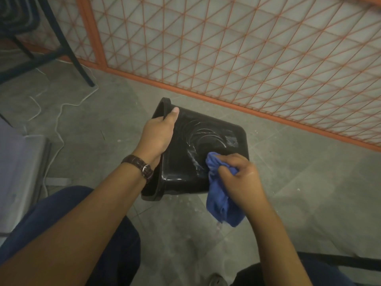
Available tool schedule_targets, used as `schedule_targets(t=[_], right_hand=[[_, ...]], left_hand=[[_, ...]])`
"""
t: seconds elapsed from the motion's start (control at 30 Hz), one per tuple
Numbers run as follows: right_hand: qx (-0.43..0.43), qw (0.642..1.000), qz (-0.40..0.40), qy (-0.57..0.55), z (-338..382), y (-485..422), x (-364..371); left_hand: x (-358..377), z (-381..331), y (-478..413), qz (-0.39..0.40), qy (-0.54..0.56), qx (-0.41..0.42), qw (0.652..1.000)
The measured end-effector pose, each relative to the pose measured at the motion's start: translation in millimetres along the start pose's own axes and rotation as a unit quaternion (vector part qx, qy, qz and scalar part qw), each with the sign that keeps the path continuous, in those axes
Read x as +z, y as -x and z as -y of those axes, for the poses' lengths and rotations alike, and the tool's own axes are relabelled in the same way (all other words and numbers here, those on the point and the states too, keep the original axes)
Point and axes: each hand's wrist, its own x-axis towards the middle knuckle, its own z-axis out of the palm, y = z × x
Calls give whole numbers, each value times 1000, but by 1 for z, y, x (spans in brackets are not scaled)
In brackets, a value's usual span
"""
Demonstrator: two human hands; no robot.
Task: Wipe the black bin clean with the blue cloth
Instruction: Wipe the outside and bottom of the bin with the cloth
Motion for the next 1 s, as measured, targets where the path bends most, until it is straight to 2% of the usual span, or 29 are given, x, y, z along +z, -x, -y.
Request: schedule_targets(t=[0.1, 0.2, 0.27, 0.4, 0.47, 0.57, 0.7, 0.77, 0.9, 1.0], right_hand=[[-16, 999, -34, 14, 5, 0, 12], [-57, 998, 37, -3, 18, 13, 36], [-58, 997, 57, -10, 19, 15, 34], [-6, 1000, -3, -18, 13, 7, 12], [8, 997, -38, -71, 17, 6, 7], [-3, 991, -32, -126, 29, 9, 14], [-76, 997, 28, 11, 25, 16, 26], [-69, 995, 46, 49, 22, 16, 21], [-7, 997, -31, 75, 18, 11, 5], [-24, 994, -50, 93, 21, 13, 16]], left_hand=[[5, 2, 2, -6, 22, -1, 1000], [-3, 7, 4, -50, 10, 21, 998], [-3, 6, 1, -51, -3, 27, 998], [0, 2, 2, -16, 9, 24, 1000], [3, 2, 3, -12, 18, 17, 1000], [9, 5, 2, -17, 34, 13, 999], [12, 9, 2, -20, 32, 17, 999], [10, 8, 2, -18, 31, 20, 999], [9, 6, 4, -14, 26, 27, 999], [13, 8, 5, -18, 29, 26, 999]])
